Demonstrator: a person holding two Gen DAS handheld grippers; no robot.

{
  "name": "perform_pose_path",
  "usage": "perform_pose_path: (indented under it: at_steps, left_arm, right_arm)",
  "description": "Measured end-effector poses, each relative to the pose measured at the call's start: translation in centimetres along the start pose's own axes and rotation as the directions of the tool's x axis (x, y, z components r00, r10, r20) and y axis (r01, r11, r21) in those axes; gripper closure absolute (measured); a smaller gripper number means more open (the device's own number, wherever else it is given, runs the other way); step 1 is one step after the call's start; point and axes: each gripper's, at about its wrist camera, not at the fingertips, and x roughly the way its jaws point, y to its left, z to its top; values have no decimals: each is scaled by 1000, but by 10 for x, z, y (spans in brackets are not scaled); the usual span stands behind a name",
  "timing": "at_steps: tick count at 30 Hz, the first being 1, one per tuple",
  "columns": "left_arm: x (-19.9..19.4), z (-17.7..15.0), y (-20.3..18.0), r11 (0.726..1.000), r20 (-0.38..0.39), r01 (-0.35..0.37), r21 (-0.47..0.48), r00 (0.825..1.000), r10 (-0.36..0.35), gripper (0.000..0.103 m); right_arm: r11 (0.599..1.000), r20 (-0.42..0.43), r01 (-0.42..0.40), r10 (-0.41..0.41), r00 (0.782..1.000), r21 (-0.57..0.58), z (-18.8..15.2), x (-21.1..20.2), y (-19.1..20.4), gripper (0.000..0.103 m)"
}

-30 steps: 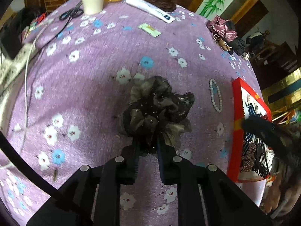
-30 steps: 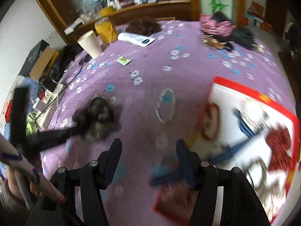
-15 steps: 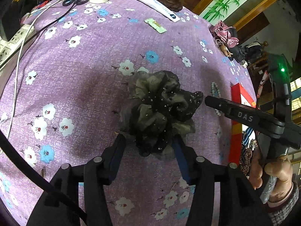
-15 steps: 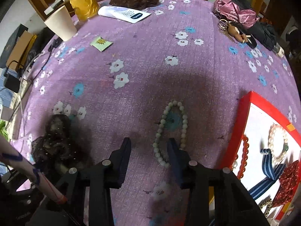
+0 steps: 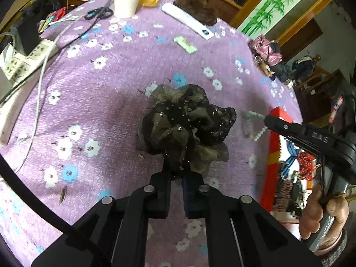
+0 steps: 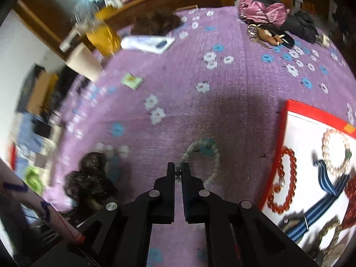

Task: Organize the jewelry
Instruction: 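Grasp the small white bead bracelet with the right gripper while the left holds the scrunchie, then carry the scrunchie and white bracelet into the box and open both grippers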

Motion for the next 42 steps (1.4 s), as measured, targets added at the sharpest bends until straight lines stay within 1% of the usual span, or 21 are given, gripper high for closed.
perform_pose_path:
  at_steps: [4, 9, 14, 18, 23, 28, 31, 34, 37, 42]
  left_arm:
    - [-21, -6, -3, 1000, 28, 14, -6, 1000, -13, 95]
    - [-44, -15, -19, 1000, 59, 18, 15, 998, -19, 95]
    - [-60, -26, -49, 998, 70, 39, 55, 997, -43, 95]
    - [-66, -36, -79, 993, 69, 56, 100, 996, -63, 95]
    - [-64, -43, -117, 987, 47, 78, 144, 995, -85, 95]
    - [-51, -44, -162, 975, 28, 71, 213, 996, -79, 95]
    - [-35, -38, -188, 967, 16, 63, 247, 997, -69, 95]
    - [-15, -29, -211, 960, -4, 63, 272, 998, -64, 95]
    - [7, -17, -233, 955, -12, 46, 294, 999, -44, 95]
    - [44, 3, -262, 947, -13, 11, 320, 1000, -7, 95]
  right_arm:
    - [998, 41, -65, 64, 997, 12, -5, -33, -3, 97]
    - [996, 83, -88, 87, 993, 1, -16, -75, -10, 97]
    - [997, 131, -75, 72, 989, 22, -27, -117, -41, 97]
    - [998, 171, -39, 29, 985, 56, -37, -154, -75, 97]
    - [996, 189, -2, -16, 982, 94, -50, -181, -113, 97]
    - [993, 192, 1, -24, 981, 119, -61, -193, -142, 97]
    - [993, 182, 3, -25, 983, 118, -65, -193, -152, 97]
    - [994, 167, 2, -21, 986, 113, -65, -186, -157, 97]
    - [993, 154, -9, -10, 988, 119, -63, -176, -162, 97]
    - [991, 144, -46, 27, 989, 126, -48, -155, -161, 97]
